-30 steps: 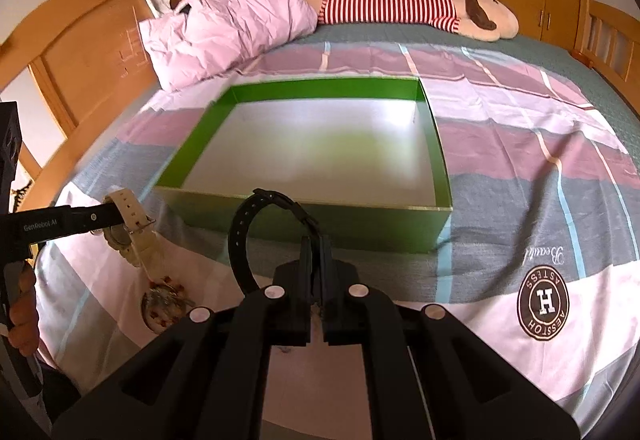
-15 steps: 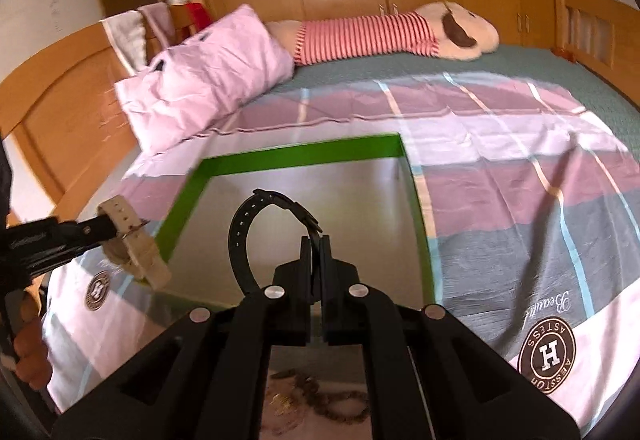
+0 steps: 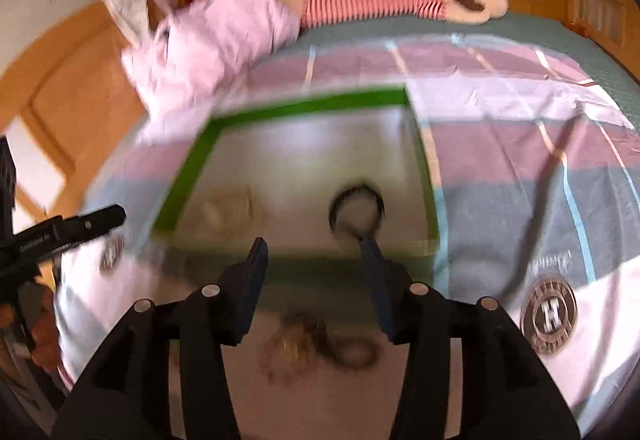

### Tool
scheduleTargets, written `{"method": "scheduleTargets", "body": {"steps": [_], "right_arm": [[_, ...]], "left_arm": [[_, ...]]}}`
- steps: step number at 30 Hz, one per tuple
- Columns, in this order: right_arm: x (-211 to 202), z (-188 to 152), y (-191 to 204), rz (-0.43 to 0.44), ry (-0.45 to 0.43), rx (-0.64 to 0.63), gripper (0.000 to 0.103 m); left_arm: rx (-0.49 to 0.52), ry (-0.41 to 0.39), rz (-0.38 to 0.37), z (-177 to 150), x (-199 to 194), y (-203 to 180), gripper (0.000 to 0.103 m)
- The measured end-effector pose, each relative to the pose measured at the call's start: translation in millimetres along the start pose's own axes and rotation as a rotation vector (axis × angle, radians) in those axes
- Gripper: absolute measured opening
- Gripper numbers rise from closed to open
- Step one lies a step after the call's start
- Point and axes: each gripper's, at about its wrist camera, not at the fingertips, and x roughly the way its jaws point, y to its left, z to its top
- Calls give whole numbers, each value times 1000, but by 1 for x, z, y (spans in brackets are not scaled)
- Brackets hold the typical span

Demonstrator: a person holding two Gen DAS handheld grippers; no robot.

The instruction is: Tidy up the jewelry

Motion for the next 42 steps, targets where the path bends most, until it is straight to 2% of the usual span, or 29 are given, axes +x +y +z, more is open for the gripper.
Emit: {"method": "scheduleTargets", "body": {"steps": [2,4,7,11,13,15,20,21,25,29,31,32,33,34,40,41,42], "right_arm": [[12,-9,6,2,51,-26,49],[27,-16,13,-33,101,-64,49],[39,-21,15,-67,139,-78,44],[47,-29,17,-73,184,-91,44],[51,-36,18,-54,210,-81,44],[53,-44,19,-27,236,-65,44],[52,-50,14,-63,232,-56,44],[53,-49,12,-65,229,-46,44],[52,-49,12,-66,231,-46,44],[54,-53,21,-59,238,-95,44],[54,-54,30,-58,233,-128,25],[53,-54,32,-56,226,-136,20],[51,-53,34,-45,214,-143,10],[50,-51,35,-27,205,-145,5],[31,-36,30,-31,90,-123,2],[28,-36,29,-33,86,-117,2],[29,-34,26,-36,90,-107,2]], "left_arm": [[-5,58,67,-22,9,14,66],[-32,157,119,-46,28,25,64],[-23,236,96,-59,49,18,60],[77,212,131,-65,54,-9,61],[105,244,103,-72,61,-21,61],[153,230,115,-75,64,-31,61],[133,209,31,-63,68,-35,41],[137,201,25,-63,67,-37,35],[175,183,21,-64,68,-49,26],[197,170,2,-64,62,-56,26],[198,154,-5,-63,58,-58,28],[199,149,-4,-62,57,-57,30],[198,146,3,-61,55,-56,31],[197,145,13,-61,54,-54,32],[182,189,83,-70,53,-46,33],[188,192,93,-72,50,-46,37],[192,192,100,-74,48,-45,46]]}}
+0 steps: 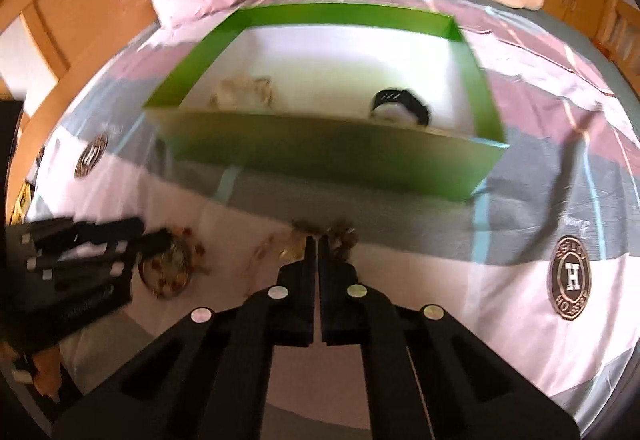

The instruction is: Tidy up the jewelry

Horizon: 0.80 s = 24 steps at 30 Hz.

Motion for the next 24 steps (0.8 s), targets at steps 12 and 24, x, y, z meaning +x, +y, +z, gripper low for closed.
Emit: {"method": "scheduleTargets", "body": {"steps": [12,24], "right_arm": [[9,-4,-15,-2,70,79,43],[7,-4,-25,-21,80,97,43]], "left_arm": [[34,36,5,-9,10,-4,41],[12,-55,-110,15,-5,3,30]]}}
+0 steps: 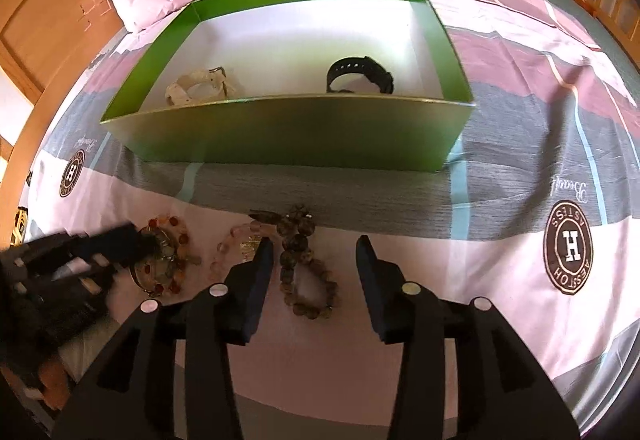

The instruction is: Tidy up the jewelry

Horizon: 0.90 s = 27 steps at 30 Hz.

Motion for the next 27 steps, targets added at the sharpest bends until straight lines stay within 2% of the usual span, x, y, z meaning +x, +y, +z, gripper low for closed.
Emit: {"method": "scheduleTargets", "body": {"steps": [5,9,11,12,17,20,23,27], "right_arm": [[6,-6,6,-27,66,-71,43],[22,-17,10,-32,125,-115,43],[23,-19,13,-21,117,-128,31],[23,-18,14,-23,114,-134,15],[7,-13,17,-2,30,-133,14],[-2,-8,13,20,-21,-101,14],[0,-5,10,23,-21,-86,14],[8,-6,15,24,10,-77,14]], "left_arm": [[-110,-21,20,12,-13,39,31],[-136,-12,20,13,-14,50,39],[-113,4,20,10,-10,44,40],[-93,18,22,9,-7,39,40],[-52,55,22,3,4,26,40],[-66,41,-23,4,5,27,40],[-95,46,-83,9,13,27,41],[-85,89,-31,8,29,26,41]]}}
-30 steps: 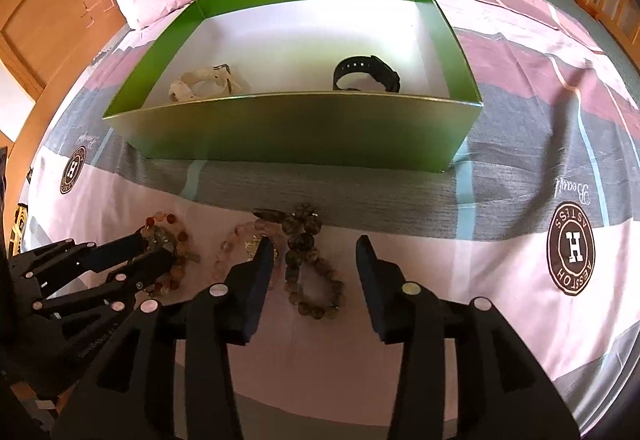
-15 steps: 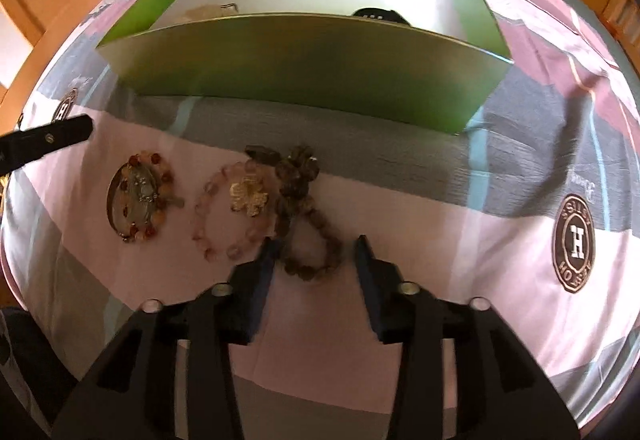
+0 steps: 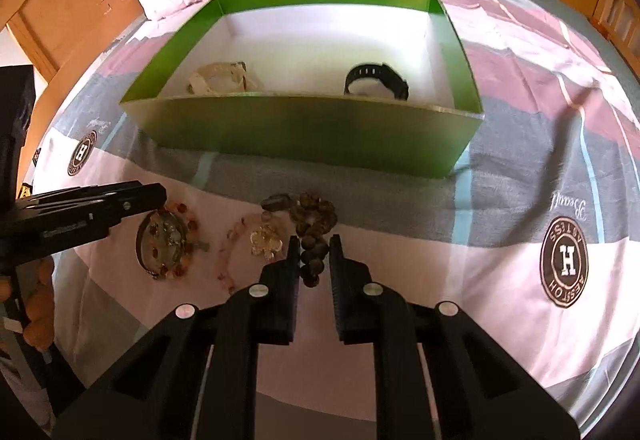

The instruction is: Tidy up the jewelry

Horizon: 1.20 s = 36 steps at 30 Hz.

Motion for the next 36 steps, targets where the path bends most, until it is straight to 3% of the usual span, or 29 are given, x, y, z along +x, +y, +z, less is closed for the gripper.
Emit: {"method": "scheduleTargets", "body": {"steps": [4,6,7,8,12,17,20,26,28,31,33,36], "right_arm": [[-2,0,-5,1,4,0,14],[-4,-1,-6,-1,1,0,14],[-4,-1,-6,-3,-3,1,14],[-5,-1,-7,-4,-8,2,14],[-21,0,-9,8,-78,9,13],[-51,4,-11,34,-208,12,12],[-48,7,-14,10,-197,18,12],[-11,2,-30,-32,-57,80,15],[-2,-1,-28,-48,-23,67,22],[7,-4,-25,-47,4,58,34],[8,-5,-21,-56,6,42,36],[10,-7,-17,-75,12,23,37]], "left_arm": [[4,21,15,-1,6,-2,41],[18,22,-5,-2,5,-5,19],[23,21,-9,-2,4,-6,17],[30,12,3,-3,3,-8,7],[15,-46,-30,-1,-15,-8,8],[47,-202,-62,1,-52,-14,7],[59,-240,-74,1,-58,-16,8],[47,-182,-36,2,-45,-14,8],[19,-155,-31,3,-37,-6,9],[-38,-132,-25,4,-33,5,26],[-81,-128,-16,5,-31,14,39],[-90,-117,4,5,-25,19,39]]}}
